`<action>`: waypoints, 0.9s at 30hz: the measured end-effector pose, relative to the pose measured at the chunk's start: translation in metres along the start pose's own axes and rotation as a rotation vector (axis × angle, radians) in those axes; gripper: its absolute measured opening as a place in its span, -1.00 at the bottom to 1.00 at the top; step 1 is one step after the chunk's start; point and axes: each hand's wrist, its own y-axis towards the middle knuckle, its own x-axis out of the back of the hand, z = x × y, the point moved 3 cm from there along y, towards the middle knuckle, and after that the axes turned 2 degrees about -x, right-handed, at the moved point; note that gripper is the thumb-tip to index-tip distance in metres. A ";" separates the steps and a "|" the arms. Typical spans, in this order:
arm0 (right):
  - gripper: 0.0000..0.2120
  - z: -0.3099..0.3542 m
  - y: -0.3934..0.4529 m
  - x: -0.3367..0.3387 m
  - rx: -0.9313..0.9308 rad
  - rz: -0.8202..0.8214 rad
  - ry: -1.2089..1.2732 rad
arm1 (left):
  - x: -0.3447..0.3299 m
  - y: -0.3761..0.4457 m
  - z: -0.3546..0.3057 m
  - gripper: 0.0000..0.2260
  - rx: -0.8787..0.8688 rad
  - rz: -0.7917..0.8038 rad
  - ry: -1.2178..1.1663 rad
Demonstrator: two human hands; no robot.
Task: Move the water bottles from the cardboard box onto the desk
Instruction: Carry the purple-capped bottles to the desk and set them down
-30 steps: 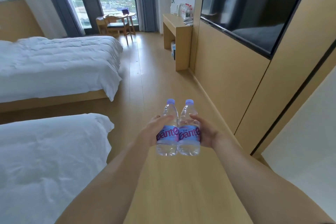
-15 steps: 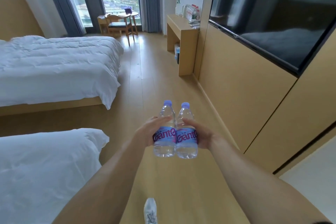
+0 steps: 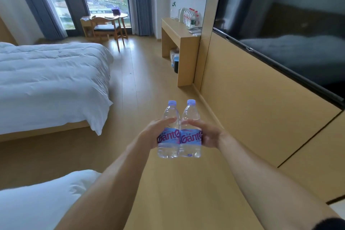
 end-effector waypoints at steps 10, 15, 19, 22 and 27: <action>-0.45 0.071 0.117 -0.002 0.000 0.000 0.038 | 0.043 0.102 -0.065 -0.75 -0.062 0.061 -0.052; -0.30 0.116 0.191 -0.004 0.000 0.091 -0.027 | 0.068 0.161 -0.103 -0.71 -0.037 0.013 -0.021; -0.45 0.164 0.257 0.001 -0.017 0.163 -0.021 | 0.087 0.217 -0.142 -0.57 -0.080 -0.026 0.002; -0.56 0.201 0.301 0.002 -0.048 0.191 -0.031 | 0.098 0.257 -0.172 -0.62 -0.094 -0.034 -0.015; -0.54 0.259 0.369 0.014 -0.109 0.171 -0.086 | 0.108 0.325 -0.221 -0.74 -0.113 -0.049 -0.038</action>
